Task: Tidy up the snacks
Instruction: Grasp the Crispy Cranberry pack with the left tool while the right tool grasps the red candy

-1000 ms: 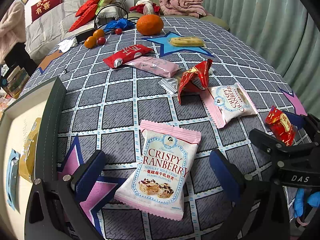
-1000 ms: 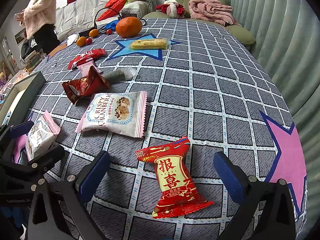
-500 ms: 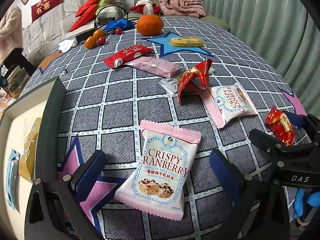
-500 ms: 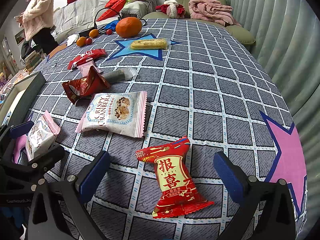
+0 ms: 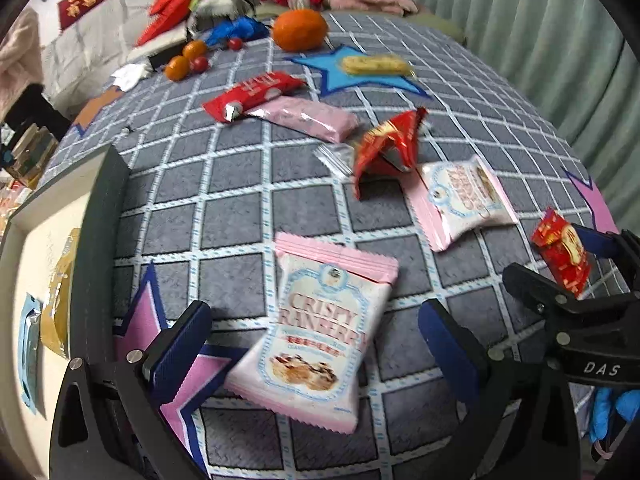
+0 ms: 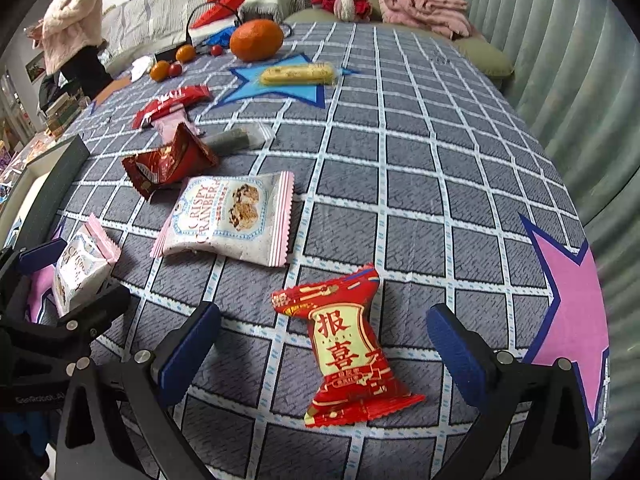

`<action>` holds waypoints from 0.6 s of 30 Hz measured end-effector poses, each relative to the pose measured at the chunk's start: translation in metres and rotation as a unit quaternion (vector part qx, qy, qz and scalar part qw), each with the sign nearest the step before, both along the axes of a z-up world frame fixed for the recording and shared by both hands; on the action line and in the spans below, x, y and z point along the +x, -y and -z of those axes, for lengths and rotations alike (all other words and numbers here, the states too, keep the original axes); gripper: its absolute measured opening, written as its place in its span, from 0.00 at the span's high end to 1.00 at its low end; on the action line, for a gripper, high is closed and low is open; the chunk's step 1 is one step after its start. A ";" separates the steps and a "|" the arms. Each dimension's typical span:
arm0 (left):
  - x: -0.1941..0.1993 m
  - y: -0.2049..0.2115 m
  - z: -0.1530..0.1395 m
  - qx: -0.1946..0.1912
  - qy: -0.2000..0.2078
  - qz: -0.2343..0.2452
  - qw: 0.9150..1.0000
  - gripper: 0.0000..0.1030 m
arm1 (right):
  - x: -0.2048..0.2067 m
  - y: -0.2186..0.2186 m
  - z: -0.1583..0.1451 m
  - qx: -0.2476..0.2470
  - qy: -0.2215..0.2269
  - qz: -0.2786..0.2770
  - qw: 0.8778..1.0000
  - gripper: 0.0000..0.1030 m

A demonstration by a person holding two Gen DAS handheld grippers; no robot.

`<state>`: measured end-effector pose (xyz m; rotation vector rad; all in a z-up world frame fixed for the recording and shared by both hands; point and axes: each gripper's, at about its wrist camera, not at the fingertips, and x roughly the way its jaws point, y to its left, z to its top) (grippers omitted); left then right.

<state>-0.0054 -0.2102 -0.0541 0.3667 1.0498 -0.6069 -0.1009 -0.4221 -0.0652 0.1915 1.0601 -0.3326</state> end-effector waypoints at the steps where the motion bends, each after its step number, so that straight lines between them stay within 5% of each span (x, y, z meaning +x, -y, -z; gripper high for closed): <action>1: -0.002 0.002 -0.002 0.001 -0.001 0.007 1.000 0.08 | 0.000 0.000 -0.001 0.000 -0.006 -0.002 1.000 0.01; 4: -0.008 0.008 -0.007 0.002 -0.005 0.027 1.000 0.26 | -0.002 0.001 -0.005 0.001 -0.008 -0.006 1.000 0.17; 6: -0.015 0.011 -0.009 0.004 -0.001 0.041 0.999 0.52 | -0.005 0.001 -0.010 0.001 -0.006 -0.009 1.000 0.45; 8: -0.017 0.012 -0.011 0.002 -0.005 0.050 0.999 0.59 | -0.008 -0.002 -0.013 0.003 -0.004 -0.010 1.000 0.70; 12: -0.020 0.001 -0.017 -0.035 -0.028 0.053 0.998 0.60 | -0.014 0.008 -0.015 0.065 0.009 0.000 0.998 0.73; 18: -0.025 -0.016 -0.038 -0.055 -0.009 0.054 0.997 0.60 | -0.029 0.012 -0.028 0.119 0.038 0.020 0.992 0.73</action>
